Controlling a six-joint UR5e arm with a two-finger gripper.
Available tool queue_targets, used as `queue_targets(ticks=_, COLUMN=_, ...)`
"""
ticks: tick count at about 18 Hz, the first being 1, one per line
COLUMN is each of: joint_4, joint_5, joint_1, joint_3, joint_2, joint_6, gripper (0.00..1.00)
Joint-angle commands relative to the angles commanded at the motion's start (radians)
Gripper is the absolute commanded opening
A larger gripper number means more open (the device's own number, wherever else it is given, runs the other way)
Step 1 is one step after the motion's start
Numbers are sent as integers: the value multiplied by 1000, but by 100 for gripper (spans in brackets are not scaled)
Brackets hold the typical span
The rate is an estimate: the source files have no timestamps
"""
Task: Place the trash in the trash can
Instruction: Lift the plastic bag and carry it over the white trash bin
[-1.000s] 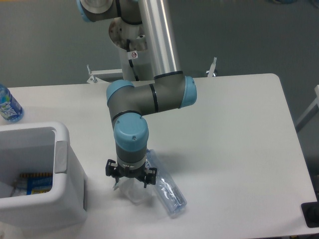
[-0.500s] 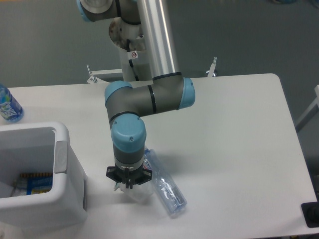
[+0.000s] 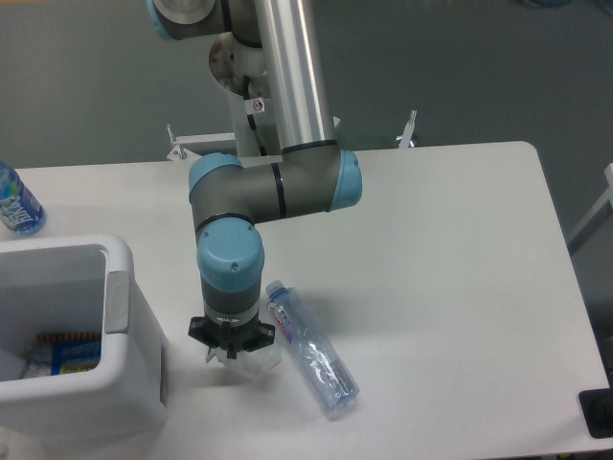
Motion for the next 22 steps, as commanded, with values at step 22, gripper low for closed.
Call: queue_targets(ticks=22, joint_4=3, joint_5=-497, joint_1=232, joint_3=310, joint_2=203, joint_6=-320, gripper=2)
